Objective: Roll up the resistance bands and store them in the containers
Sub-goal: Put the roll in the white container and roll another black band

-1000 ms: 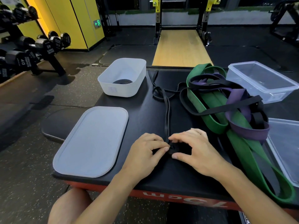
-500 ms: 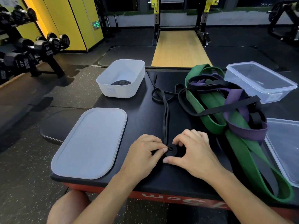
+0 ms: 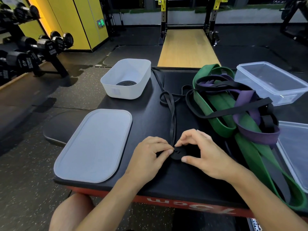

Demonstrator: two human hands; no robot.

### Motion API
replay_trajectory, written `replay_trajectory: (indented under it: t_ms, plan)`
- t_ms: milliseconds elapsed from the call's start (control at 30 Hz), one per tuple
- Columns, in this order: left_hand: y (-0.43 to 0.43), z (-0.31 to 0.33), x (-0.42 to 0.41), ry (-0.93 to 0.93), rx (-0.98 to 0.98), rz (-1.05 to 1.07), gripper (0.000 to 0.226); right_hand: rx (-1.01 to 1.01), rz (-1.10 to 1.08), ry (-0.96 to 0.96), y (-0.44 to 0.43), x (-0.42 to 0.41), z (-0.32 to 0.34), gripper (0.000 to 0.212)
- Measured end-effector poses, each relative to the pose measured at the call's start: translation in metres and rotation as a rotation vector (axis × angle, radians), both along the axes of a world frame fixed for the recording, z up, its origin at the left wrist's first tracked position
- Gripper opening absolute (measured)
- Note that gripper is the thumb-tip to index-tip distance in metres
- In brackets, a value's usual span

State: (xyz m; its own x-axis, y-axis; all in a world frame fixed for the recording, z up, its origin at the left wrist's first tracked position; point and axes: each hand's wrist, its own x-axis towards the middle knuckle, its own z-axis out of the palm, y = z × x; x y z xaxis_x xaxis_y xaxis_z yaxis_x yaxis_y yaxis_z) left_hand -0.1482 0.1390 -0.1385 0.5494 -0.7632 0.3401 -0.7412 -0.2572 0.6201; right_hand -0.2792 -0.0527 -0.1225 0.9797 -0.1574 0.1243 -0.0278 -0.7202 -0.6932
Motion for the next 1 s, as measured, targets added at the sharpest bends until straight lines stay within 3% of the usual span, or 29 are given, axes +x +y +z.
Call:
replay_trajectory:
  t_ms: [200,333,433,500,833,1000]
  plan:
    - [0.000,0.000,-0.001,-0.003,0.000,-0.006,0.010,0.025,-0.018,0.017,0.003,-0.003,0.003,0.042]
    - [0.000,-0.002,-0.002,-0.048,0.003,0.007,0.010,-0.192,-0.148,-0.051,0.017,-0.005,-0.004,0.048]
    - [-0.001,-0.001,-0.003,-0.052,0.011,0.000,0.011,-0.300,-0.263,0.004,0.025,0.000,-0.006,0.068]
    - [-0.001,0.000,-0.002,-0.036,0.011,0.000,0.011,-0.357,-0.294,0.000,0.028,0.005,-0.007,0.068]
    - [-0.001,-0.002,-0.001,0.002,-0.007,0.009,0.012,-0.179,-0.128,-0.037,0.008,0.001,-0.010,0.053]
    - [-0.001,-0.002,0.000,-0.005,-0.009,0.004,0.011,-0.214,-0.094,-0.025,0.010,0.001,-0.003,0.045]
